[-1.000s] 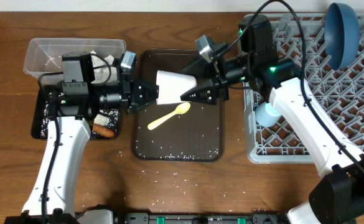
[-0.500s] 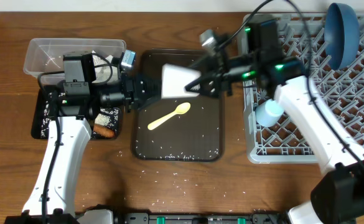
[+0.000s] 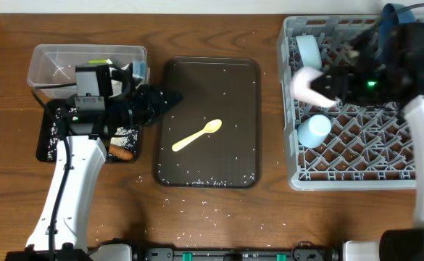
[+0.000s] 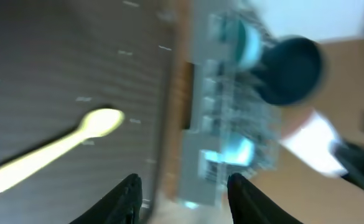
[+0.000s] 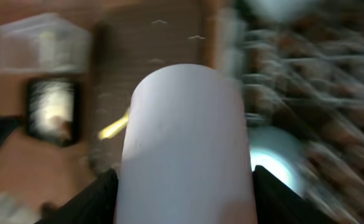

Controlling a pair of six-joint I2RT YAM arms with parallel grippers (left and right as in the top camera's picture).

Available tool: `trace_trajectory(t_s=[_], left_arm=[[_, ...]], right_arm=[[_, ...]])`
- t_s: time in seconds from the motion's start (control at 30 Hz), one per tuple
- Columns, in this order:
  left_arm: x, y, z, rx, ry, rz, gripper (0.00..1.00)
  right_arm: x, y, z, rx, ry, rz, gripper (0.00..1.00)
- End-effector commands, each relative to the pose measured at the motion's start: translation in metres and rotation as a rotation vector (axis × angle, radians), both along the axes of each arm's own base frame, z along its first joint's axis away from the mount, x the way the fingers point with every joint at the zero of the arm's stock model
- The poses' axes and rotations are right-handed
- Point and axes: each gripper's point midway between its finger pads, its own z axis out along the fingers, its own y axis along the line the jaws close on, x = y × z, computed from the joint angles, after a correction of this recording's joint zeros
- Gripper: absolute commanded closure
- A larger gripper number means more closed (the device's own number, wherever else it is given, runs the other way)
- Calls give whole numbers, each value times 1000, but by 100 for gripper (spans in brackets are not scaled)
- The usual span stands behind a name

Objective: Sort waste into correct bins and load items into the dishwasher rack
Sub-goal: 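Carry the pink cup with the right gripper into the rack and release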

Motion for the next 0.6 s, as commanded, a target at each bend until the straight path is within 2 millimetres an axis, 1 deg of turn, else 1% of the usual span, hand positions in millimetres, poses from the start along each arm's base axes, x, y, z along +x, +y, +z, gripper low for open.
trace_trajectory(t_s=[0.0,0.13,0.27,0.37,0.47,0.57], left_arm=[[12,30,-17,210,4,131,53],[6,44,-34,353,57,192,53],[1,54,-45,472,85,229,53],[-1,58,-47,529,86,244,53],[-1,57,-48,544,83,244,53],[-1,57,-48,547,84,240,53]], right_arm=[[-12,-61,10,-294,32,-197,41],[-30,-87,4,-362,121,-273,44],[-38,-102,-15,-374,228,-307,44],[-37,-106,-34,-370,316,-302,44],[-30,-109,-58,-367,391,-282,43],[-24,-114,-77,-380,443,-277,43]])
